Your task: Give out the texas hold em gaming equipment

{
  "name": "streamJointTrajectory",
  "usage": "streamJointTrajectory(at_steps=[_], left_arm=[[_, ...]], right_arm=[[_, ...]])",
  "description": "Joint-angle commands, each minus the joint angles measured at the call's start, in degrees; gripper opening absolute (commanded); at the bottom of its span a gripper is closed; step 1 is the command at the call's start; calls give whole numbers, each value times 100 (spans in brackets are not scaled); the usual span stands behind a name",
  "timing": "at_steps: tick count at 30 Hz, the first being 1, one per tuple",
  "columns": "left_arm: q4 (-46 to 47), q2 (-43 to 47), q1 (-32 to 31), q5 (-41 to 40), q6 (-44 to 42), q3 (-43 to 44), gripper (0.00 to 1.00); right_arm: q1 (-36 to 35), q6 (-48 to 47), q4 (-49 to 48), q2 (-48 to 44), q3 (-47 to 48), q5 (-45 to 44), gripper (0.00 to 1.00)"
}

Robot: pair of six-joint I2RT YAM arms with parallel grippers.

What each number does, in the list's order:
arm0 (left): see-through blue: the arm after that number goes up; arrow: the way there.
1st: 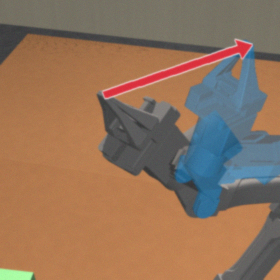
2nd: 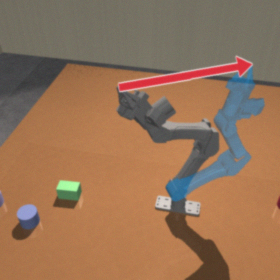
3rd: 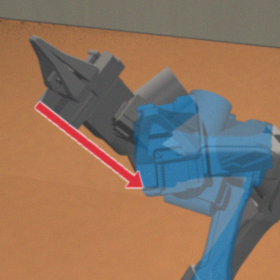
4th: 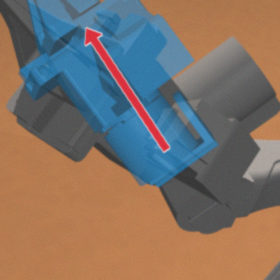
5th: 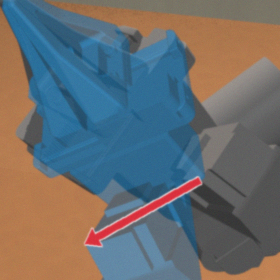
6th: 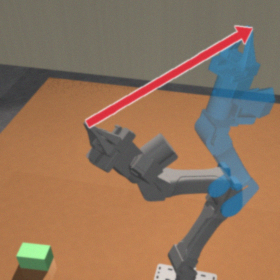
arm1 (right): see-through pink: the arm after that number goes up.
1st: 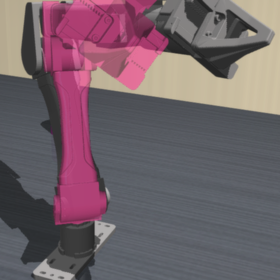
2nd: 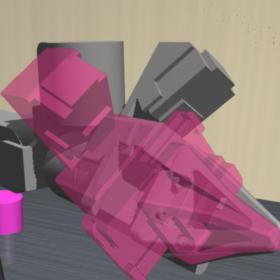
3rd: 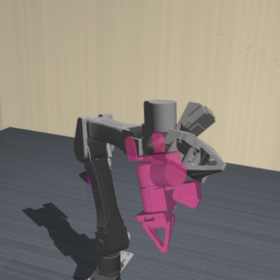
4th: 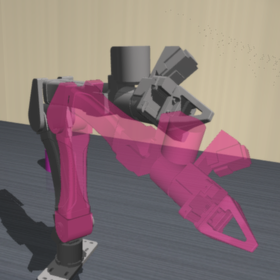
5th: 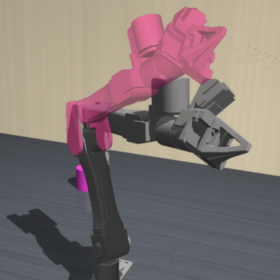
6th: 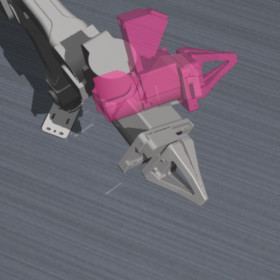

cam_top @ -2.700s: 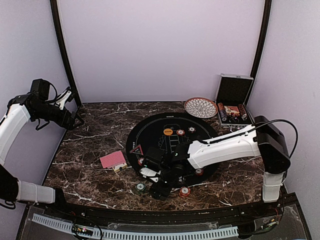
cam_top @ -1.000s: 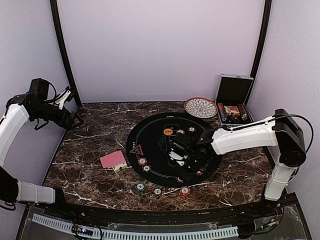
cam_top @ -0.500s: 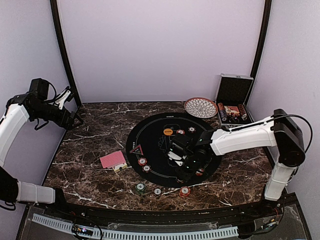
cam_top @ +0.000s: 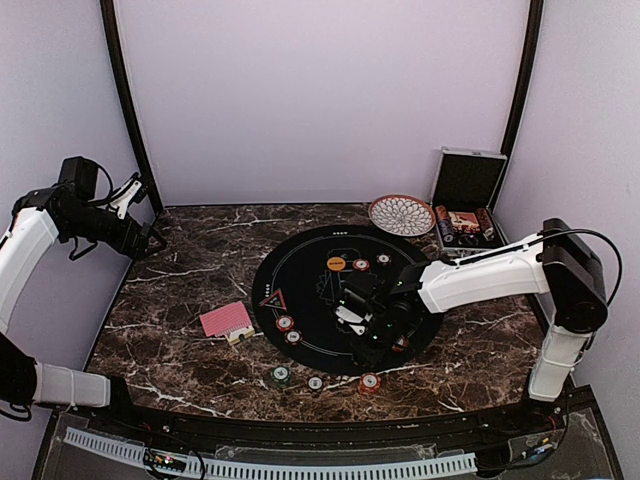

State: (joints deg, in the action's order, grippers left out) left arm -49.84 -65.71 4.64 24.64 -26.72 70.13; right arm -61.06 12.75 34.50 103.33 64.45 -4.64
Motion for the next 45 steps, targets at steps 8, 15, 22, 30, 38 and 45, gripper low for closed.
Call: streamJointTrajectory(at_steps=[8,15,22,30,38,45], left_arm=[[-86,83,-7,60,-77,94,99],[-87,122,-12,17,-105,63,99],[-42,167,-7,-23,-83,30,99],[12,177,-9,-21,-54,-1,99],[4,171,-7,4,-76,-1,99],[-2,164,-12,49,-79,-24,99]], right_arm=[[-53,133,-99,114,6,104,42],[-72,140,-2,44,95,48,52],[-136,132,310,-128,698,-90,52],[-800,53,572,492,2123,-16,60],[-1261,-180,554,1369,3166,432,70],[-1475,-387,738,1844,3477,320,69]])
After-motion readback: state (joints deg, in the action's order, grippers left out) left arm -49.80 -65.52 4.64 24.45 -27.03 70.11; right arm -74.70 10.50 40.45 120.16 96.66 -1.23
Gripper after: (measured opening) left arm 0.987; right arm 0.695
